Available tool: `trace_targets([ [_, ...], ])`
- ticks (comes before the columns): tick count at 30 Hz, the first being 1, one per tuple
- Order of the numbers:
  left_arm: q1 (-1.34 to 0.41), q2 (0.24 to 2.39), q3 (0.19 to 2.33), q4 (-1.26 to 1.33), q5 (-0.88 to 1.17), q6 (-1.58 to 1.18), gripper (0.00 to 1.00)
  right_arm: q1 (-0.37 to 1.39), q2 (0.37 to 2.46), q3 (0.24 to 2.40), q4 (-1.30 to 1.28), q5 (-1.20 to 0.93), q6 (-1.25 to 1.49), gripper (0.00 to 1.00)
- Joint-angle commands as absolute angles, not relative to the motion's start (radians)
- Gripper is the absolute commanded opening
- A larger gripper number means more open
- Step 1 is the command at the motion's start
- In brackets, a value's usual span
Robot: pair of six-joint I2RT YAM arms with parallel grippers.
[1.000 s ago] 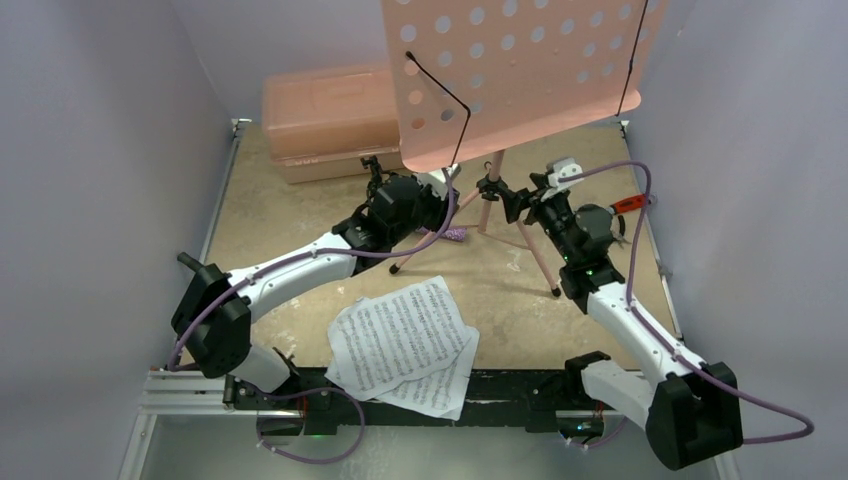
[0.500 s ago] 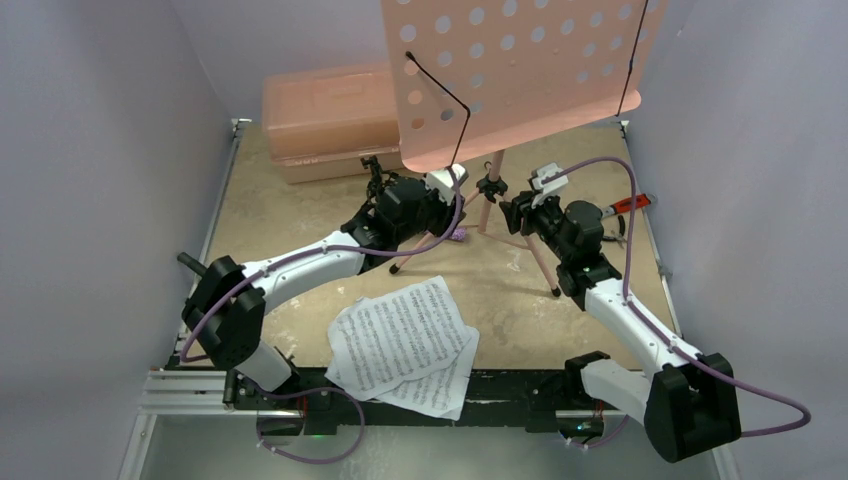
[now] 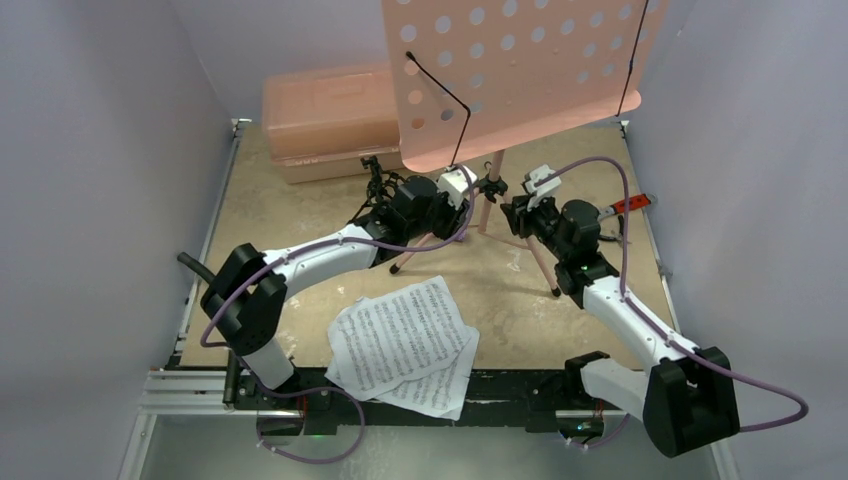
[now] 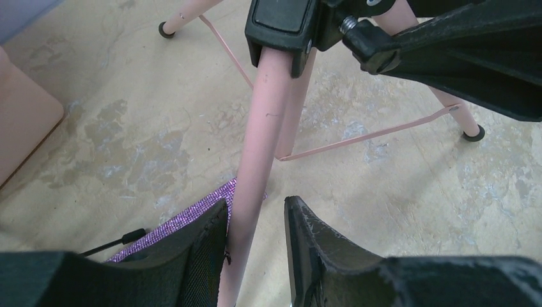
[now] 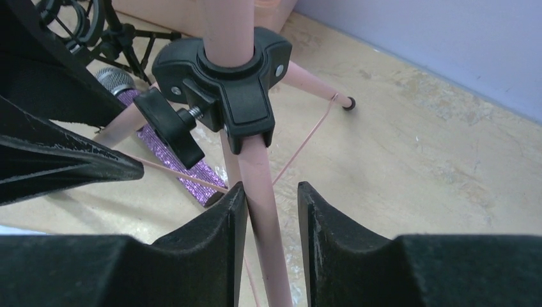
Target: Set up the instrument practice props
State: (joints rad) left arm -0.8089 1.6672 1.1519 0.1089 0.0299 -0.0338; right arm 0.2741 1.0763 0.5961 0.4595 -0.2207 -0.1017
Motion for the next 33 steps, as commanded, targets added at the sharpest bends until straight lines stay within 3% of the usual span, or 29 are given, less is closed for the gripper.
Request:
trace_targets([
  [1,-0.804,1.687,1.208,0.110,0.065,-0.005,0.36,0.273,1.091,0.617,0.452,-0.241,-0.142,0.36],
  [10,-0.805,1.711,1.221,0.108,0.064,0.028,0.25,0.272,1.082,0.616,0.434,-0.259,-0.162,0.24],
  [20,-0.804,1.736,1.239,0.109,0.063,0.033,0.01,0.272,1.066,0.620,0.381,-0.291,-0.181,0.04],
  [22,-0.805,1.739,1.243,0.107,0.063,0.038,0.00,0.272,1.061,0.621,0.374,-0.297,-0.182,0.00],
  [33,-0.805,1.777,1.282,0.103,0.035,0.071,0.00,0.272,1.023,0.604,0.371,-0.305,-0.137,0.00],
])
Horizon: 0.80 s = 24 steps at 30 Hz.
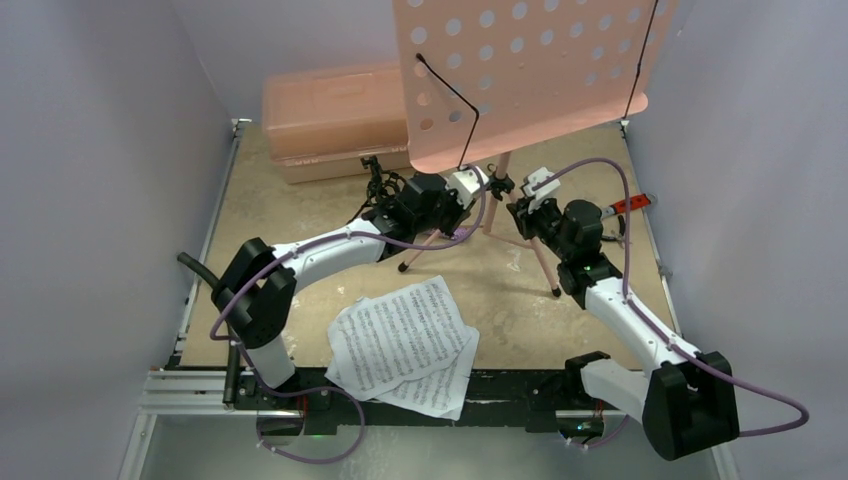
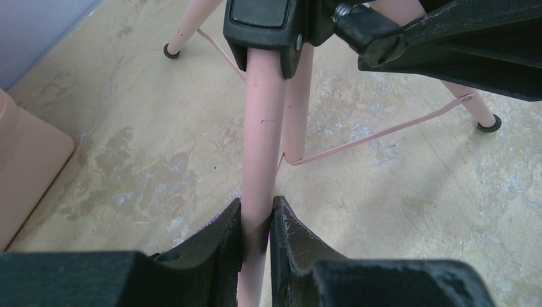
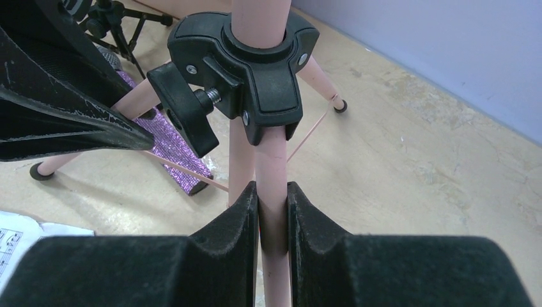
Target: Set up the instrument practice props
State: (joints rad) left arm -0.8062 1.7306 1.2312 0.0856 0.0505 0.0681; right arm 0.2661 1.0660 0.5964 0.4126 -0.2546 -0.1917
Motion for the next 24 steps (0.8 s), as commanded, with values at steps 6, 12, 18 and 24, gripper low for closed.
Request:
trace_targets([
  [6,-0.805,1.807,1.315,0.097,0.038,0.077,0.00,0.272,0.988,0.582,0.352,-0.302,-0.121,0.00],
  [12,-0.804,1.826,1.335,0.089,0.023,0.083,0.00,0.273,0.960,0.569,0.342,-0.316,-0.099,0.00],
  [18,-0.793,1.845,1.366,0.068,0.009,0.085,0.00,0.272,0.951,0.563,0.335,-0.345,-0.080,0.00],
  [24,-0.785,1.859,1.385,0.045,0.002,0.083,0.00,0.273,0.947,0.567,0.325,-0.381,-0.062,0.00],
])
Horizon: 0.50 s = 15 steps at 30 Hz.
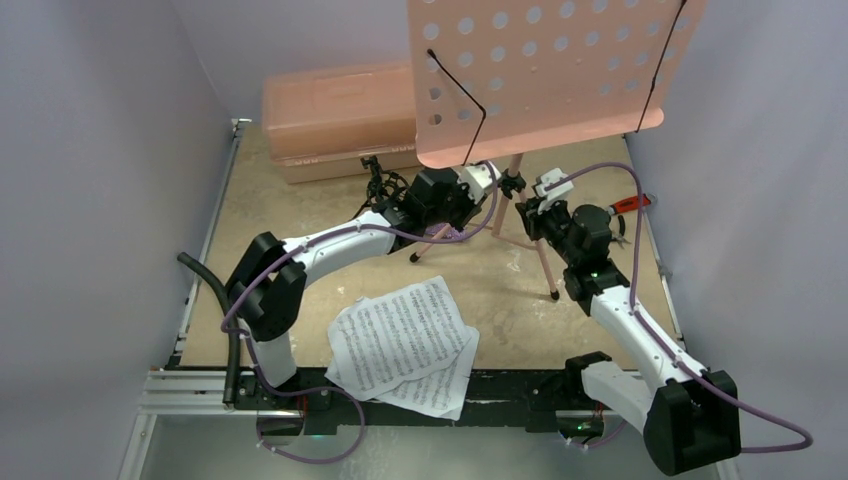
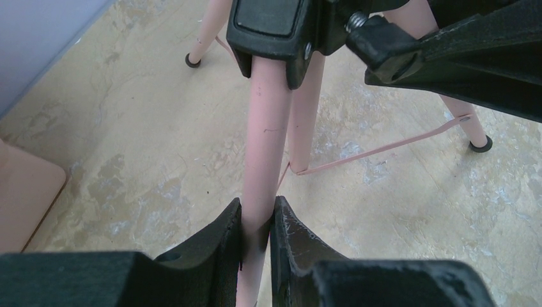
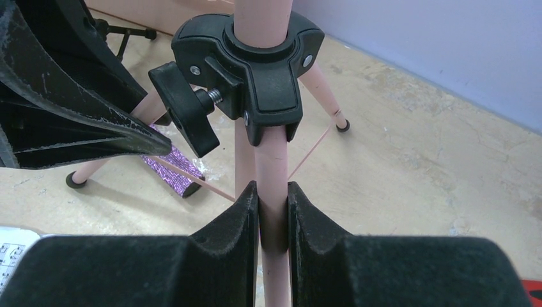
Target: Set up the instrument practice props
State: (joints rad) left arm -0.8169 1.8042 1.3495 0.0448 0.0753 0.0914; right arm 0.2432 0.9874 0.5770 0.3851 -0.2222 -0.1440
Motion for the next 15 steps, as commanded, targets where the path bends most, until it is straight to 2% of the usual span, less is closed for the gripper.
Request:
trace_targets([
  [1,-0.783,1.863,1.389,0.041,0.003,0.083,0.00,0.273,0.945,0.569,0.319,-0.388,-0.059,0.00],
  [15,-0.770,1.874,1.407,0.044,0.008,0.073,0.00,0.272,0.881,0.593,0.192,-0.441,-0.034,0.00],
])
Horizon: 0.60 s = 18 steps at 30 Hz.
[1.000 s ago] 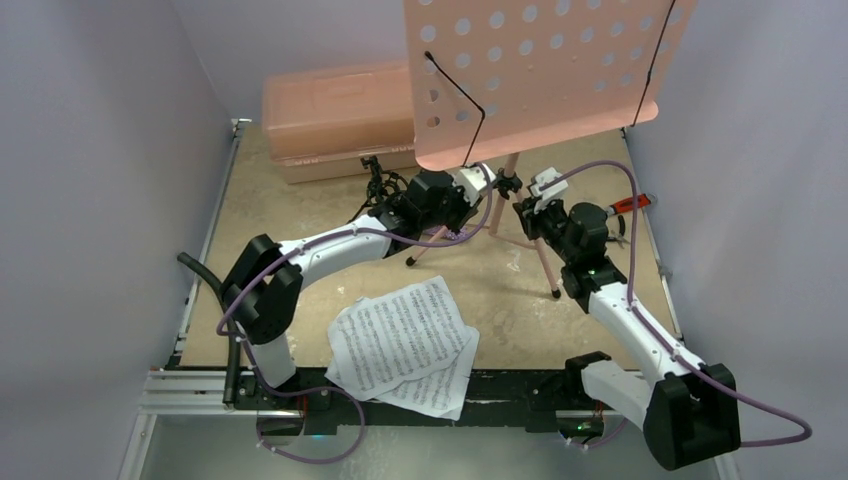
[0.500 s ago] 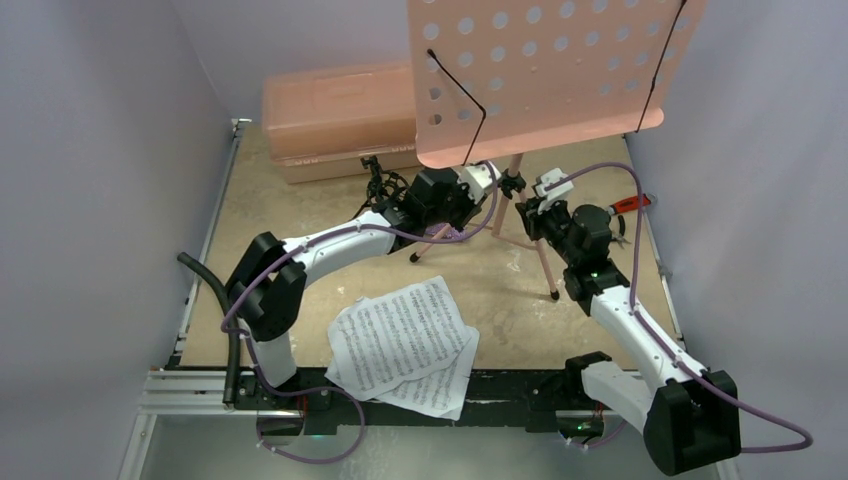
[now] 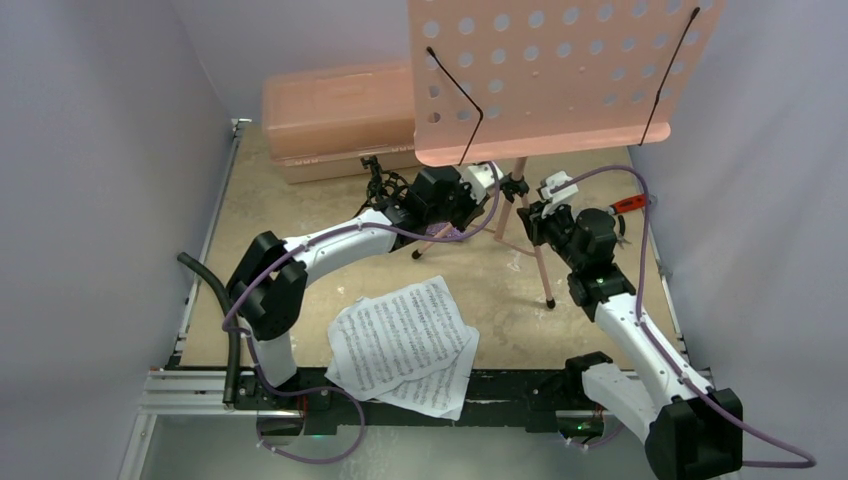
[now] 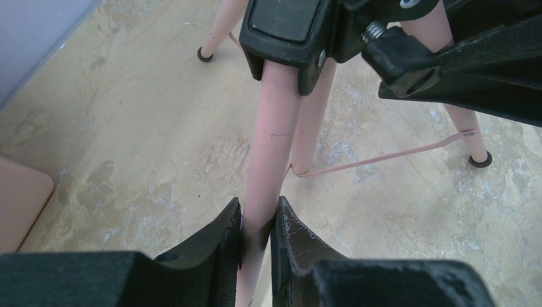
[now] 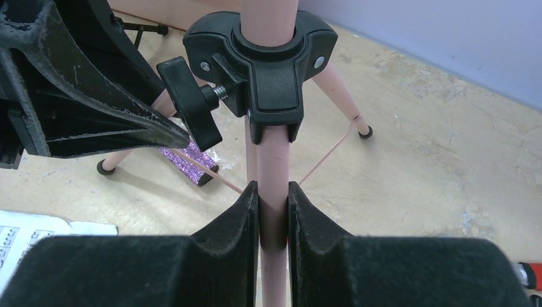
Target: Set up the instrument practice props
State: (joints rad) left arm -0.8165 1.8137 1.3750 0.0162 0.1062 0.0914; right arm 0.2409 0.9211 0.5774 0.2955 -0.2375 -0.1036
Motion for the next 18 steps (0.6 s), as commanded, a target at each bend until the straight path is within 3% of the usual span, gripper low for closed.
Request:
trace_targets([
  [1,-0.769,1.875,1.407,0.046,0.012,0.073,0.00,0.272,0.882,0.594,0.192,-0.443,-0.032,0.00],
  [18,-0.766,1.906,1.449,0.037,0.007,0.057,0.00,0.272,0.881,0.612,0.189,-0.475,-0.025,0.00],
])
